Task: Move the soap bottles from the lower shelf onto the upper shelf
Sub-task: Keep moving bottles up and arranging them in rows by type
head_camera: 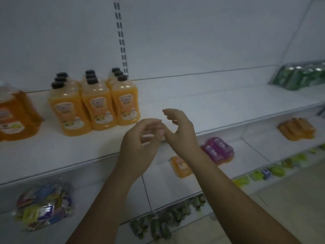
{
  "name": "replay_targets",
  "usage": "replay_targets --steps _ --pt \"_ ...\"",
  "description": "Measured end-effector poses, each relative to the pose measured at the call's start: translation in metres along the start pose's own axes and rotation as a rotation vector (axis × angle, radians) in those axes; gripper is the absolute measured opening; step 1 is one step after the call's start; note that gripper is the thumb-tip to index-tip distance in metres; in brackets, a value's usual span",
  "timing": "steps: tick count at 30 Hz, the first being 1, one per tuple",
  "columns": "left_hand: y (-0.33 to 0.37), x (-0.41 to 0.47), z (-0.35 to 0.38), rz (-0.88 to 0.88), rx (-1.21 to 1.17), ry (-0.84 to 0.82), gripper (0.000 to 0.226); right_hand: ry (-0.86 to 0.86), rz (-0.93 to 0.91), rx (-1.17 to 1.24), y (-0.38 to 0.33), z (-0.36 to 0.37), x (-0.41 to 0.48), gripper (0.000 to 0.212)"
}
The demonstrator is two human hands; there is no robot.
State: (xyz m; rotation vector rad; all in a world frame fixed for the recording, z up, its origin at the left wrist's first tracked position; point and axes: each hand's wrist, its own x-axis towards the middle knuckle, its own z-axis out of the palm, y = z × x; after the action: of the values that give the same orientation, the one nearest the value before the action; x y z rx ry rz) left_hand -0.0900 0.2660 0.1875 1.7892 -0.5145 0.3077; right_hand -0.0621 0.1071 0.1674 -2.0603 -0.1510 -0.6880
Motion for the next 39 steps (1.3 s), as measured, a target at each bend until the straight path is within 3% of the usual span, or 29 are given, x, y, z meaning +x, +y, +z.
replay_targets --steps 5,12,19,24,27,31,34,37,39 --pt "-0.015 -0.029 0.049 0.024 -0.055 -0.351 0.013 0.155 0.096 -0.064 0.032 -0.062 -0.065 0.027" --pt "-0.076 -0.037 0.157 -0.181 0.055 -0.590 0.021 0.189 0.366 -0.198 0.148 -0.132 -0.112 0.024" --pt "-0.137 -0.011 0.300 -0.555 0.072 -0.554 0.027 0.049 0.656 -0.201 0.304 -0.199 -0.112 0.043" --pt "-0.169 0.025 0.394 -0.682 0.077 -0.445 0.006 -0.072 0.811 -0.195 0.390 -0.221 -0.084 0.053" --pt "-0.189 0.045 0.441 -0.769 0.060 -0.410 0.017 -0.123 0.822 -0.195 0.434 -0.221 -0.057 0.052" --pt "-0.213 0.067 0.487 -1.030 -0.153 -0.281 0.016 -0.128 0.869 -0.149 0.487 -0.208 -0.022 0.049" --pt "-0.289 0.084 0.520 -1.141 -0.186 -0.213 0.031 -0.159 0.896 -0.158 0.528 -0.197 -0.006 0.068" --pt "-0.409 0.089 0.563 -1.180 -0.211 -0.156 0.054 -0.200 0.880 -0.175 0.564 -0.182 0.008 0.068" --pt "-0.376 0.105 0.575 -1.195 -0.199 -0.111 0.055 -0.217 0.875 -0.190 0.583 -0.173 0.015 0.067"
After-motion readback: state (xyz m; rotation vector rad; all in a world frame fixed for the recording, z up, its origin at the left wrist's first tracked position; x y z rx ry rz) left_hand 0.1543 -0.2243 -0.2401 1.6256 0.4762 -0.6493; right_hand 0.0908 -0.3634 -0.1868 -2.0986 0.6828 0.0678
